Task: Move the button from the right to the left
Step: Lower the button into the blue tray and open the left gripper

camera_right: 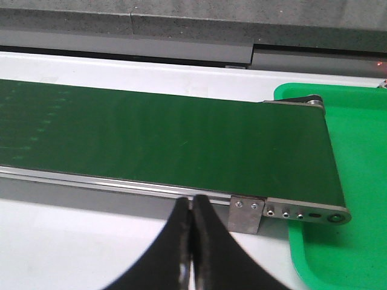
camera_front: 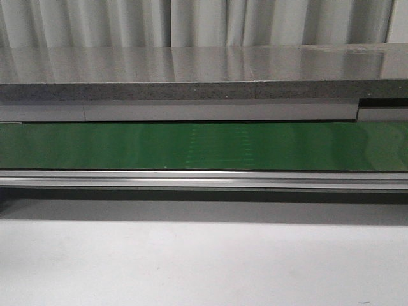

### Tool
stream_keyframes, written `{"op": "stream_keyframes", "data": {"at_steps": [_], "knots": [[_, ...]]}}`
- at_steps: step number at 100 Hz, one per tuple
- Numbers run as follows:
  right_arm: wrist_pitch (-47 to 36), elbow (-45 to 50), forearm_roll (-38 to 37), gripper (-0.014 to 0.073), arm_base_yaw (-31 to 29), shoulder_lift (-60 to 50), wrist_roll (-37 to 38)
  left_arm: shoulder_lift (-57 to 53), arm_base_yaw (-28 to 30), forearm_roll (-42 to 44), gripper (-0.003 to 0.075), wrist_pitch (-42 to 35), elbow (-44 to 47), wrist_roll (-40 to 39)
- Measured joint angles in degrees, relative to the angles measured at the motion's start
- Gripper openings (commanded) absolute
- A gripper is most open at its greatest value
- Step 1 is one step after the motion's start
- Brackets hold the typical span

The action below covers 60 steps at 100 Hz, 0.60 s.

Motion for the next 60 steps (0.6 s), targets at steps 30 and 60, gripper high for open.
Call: {"op": "stream_keyframes", "data": {"at_steps": [30, 60], "knots": [[0.00, 0.00, 0.00, -0.0066, 0.00, 0.00, 0.00, -9.61, -7.47, -1.22, -0.0020, -5.36, 8.19, 0.00], [0.00, 0.00, 0.00, -0.0066, 0.00, 0.00, 0.00, -19.26, -8.56, -1.93, -0.0020, -7.64, 15.44, 0.00]]}}
